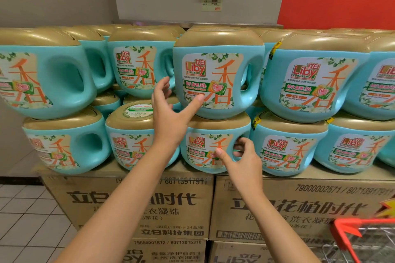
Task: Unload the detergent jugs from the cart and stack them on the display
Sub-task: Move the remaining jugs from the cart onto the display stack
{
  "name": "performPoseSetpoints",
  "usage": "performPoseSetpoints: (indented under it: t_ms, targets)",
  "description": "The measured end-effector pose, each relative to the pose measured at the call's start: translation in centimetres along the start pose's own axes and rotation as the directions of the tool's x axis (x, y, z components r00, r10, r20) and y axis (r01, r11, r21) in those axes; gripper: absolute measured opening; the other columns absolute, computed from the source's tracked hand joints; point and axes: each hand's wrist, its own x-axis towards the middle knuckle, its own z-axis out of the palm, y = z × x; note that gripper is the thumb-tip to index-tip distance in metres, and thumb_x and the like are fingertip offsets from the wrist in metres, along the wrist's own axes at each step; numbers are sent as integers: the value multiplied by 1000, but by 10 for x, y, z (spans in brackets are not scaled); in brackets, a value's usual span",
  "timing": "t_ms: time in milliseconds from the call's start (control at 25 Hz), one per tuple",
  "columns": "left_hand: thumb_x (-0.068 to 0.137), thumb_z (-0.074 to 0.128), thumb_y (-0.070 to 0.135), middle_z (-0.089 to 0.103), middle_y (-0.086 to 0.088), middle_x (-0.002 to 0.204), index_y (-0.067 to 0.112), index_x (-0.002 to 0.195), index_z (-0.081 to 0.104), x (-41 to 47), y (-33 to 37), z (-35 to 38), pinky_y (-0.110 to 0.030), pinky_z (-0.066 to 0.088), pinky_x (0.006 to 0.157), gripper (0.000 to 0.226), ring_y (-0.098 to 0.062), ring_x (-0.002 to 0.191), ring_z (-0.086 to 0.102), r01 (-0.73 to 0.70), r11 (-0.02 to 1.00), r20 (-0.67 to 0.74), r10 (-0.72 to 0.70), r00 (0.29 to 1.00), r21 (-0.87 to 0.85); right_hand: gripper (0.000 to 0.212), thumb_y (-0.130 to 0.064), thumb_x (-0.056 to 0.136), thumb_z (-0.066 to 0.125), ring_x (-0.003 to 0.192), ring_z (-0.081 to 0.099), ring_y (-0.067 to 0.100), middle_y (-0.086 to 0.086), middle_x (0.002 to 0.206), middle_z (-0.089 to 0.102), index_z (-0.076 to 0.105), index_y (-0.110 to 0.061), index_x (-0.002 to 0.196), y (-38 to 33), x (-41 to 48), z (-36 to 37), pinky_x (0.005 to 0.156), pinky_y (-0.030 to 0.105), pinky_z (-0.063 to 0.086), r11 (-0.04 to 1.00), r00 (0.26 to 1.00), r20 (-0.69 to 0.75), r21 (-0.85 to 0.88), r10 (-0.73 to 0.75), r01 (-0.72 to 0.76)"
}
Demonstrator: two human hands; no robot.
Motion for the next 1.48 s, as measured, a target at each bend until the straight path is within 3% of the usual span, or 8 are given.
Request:
performPoseSetpoints:
  t_ms: [200, 320, 560, 720, 960, 1120, 1280, 1480]
  targets:
    - [89, 66, 13, 65, 10, 105, 29, 107, 61, -55, -11, -19, -12, 49, 78, 25, 2, 95, 60, -35, 994, 12, 37, 999, -104, 24, -31, 89, 65, 83, 57, -1, -3, 96, 64, 57, -22, 110, 4, -13, -15, 70, 11, 43, 994, 999, -41, 113, -2, 6]
    - [89, 64, 12, 68, -2, 90, 26, 98, 67, -94, -30, -26, -18, 52, 76, 17, -10, 86, 62, 163, 982, 200, -142, 970, -95, 8, -23, 91, 63, 68, 56, 1, -4, 78, 66, 62, -30, 88, 19, -37, -34, 62, 8, 43, 984, 997, -79, 179, -11, 25]
    - [89, 62, 6, 72, -9, 87, 21, 95, 69, -180, -69, -25, -16, 51, 73, 17, -20, 86, 67, 474, 875, 434, -468, 770, 101, 20, -18, 92, 61, 56, 51, 6, 2, 69, 63, 67, -35, 83, 96, -146, -82, 54, 24, 45, 952, 969, -47, 203, 242, -228]
    - [91, 61, 10, 72, -5, 86, 24, 93, 71, -247, -78, -11, -20, 52, 77, 17, -12, 82, 68, 589, 779, 536, -598, 595, 216, 19, -10, 92, 61, 46, 53, 6, 2, 60, 63, 69, -23, 81, 124, -215, -131, 43, 13, 43, 907, 917, -88, 209, 389, -365]
    - [90, 62, 10, 73, -5, 86, 22, 92, 70, -334, -51, 46, -26, 50, 79, 15, -9, 78, 66, 525, 801, 683, -556, 475, 287, 19, -7, 91, 61, 56, 54, 6, -2, 64, 66, 69, -19, 80, 146, -281, -226, 59, 27, 46, 888, 870, -199, 198, 451, -415]
    - [88, 64, 9, 73, 0, 82, 23, 91, 70, -399, -16, 95, -19, 50, 75, 15, -8, 78, 67, 502, 827, 715, -509, 479, 253, 20, -1, 90, 60, 54, 53, 1, -6, 59, 62, 69, -17, 81, 153, -314, -300, 52, 13, 43, 892, 869, -235, 240, 435, -382]
    - [88, 61, 0, 73, 9, 73, 24, 89, 69, -462, 21, 149, -7, 46, 63, 25, 2, 69, 65, 530, 832, 738, -461, 493, 165, 22, -1, 90, 60, 55, 52, 3, -4, 60, 61, 67, -20, 81, 161, -338, -377, 55, 15, 44, 909, 879, -251, 209, 406, -360]
    - [89, 61, -1, 72, 8, 72, 20, 90, 68, -501, 52, 216, -14, 49, 67, 23, 2, 67, 63, 532, 840, 794, -394, 462, 107, 17, 0, 91, 59, 53, 51, 2, 0, 62, 58, 67, -12, 83, 188, -345, -453, 53, 13, 44, 901, 857, -286, 207, 429, -382]
